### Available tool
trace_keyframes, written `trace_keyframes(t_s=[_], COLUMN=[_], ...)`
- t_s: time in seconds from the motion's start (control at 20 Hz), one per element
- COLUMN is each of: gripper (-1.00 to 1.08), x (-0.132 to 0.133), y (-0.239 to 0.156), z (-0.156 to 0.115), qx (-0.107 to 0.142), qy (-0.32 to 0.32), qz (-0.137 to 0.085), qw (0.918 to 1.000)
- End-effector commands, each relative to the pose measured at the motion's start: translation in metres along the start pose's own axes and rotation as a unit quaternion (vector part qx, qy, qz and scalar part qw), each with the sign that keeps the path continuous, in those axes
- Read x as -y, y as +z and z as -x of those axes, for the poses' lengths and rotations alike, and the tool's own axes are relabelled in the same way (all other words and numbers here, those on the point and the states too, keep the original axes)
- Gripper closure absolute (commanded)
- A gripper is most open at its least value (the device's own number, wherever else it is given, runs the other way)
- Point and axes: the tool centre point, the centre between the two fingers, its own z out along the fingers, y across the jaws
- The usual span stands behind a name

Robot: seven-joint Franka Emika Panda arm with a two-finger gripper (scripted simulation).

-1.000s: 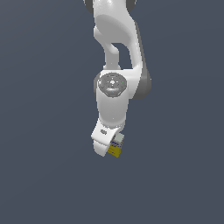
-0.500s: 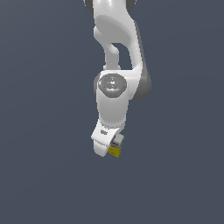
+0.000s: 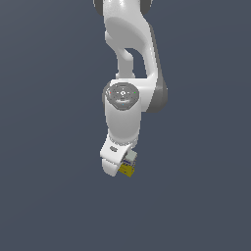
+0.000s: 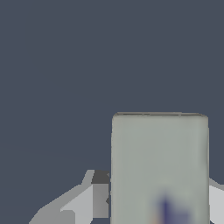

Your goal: Pick up the object and move it to a goal position.

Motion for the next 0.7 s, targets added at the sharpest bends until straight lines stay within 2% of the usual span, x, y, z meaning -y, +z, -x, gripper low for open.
trace_keyframes(t_s=[0.0, 0.65], gripper=[1.08, 1.08], x=[-0.007, -0.072], y=[-0.002, -0.017], z=[0.007, 0.063], qx=[0.0, 0.0], qy=[0.001, 0.0], qz=[0.0, 0.0], qw=[1.0, 1.0])
